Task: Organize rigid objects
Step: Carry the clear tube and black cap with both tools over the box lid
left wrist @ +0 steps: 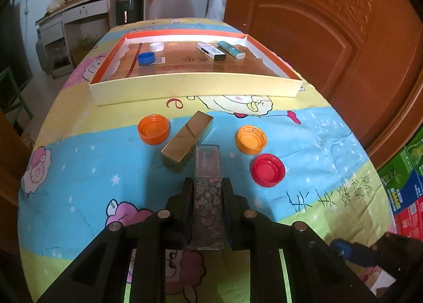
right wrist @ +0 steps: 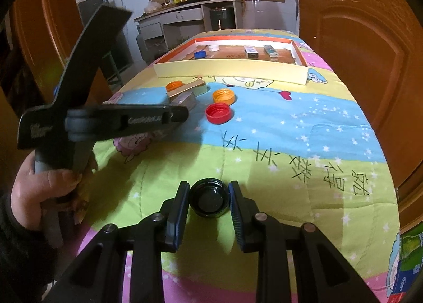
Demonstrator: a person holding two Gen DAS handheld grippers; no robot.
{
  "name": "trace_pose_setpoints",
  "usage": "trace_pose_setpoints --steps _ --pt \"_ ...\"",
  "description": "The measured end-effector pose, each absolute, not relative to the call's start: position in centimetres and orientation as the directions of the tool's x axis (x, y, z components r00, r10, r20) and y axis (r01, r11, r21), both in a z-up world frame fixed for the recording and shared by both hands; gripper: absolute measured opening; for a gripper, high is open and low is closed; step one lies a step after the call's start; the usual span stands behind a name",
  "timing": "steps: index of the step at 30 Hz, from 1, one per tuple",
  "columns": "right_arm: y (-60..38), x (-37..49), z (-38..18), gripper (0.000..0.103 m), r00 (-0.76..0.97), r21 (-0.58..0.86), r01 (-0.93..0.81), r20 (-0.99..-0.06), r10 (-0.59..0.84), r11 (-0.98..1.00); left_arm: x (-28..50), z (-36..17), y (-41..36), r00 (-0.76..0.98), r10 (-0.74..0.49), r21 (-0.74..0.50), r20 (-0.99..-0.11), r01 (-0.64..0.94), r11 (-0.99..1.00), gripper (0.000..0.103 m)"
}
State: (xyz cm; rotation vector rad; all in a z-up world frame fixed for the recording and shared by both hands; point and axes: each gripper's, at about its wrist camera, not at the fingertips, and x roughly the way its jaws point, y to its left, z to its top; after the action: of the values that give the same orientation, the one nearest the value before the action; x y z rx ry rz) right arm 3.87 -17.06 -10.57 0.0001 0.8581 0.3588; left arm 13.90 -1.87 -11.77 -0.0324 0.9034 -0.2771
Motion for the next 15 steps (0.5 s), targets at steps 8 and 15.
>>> trace_pose_setpoints --steps 8,15 --pt "-17.3 4.1 -8.7 0.03 0.631 0.129 -0.313 -0.712 0.307 0.941 12.1 -10.1 -1.1 0.609 -0.274 -0.167 -0.745 0.226 0.96 0.02" --pt "-17.7 4.7 -7.0 0.03 0.665 0.1 -0.302 -0.691 0.284 0.948 10.9 -7.4 -0.8 0.632 -0.291 -0.174 -0.719 0.241 0.955 0.02"
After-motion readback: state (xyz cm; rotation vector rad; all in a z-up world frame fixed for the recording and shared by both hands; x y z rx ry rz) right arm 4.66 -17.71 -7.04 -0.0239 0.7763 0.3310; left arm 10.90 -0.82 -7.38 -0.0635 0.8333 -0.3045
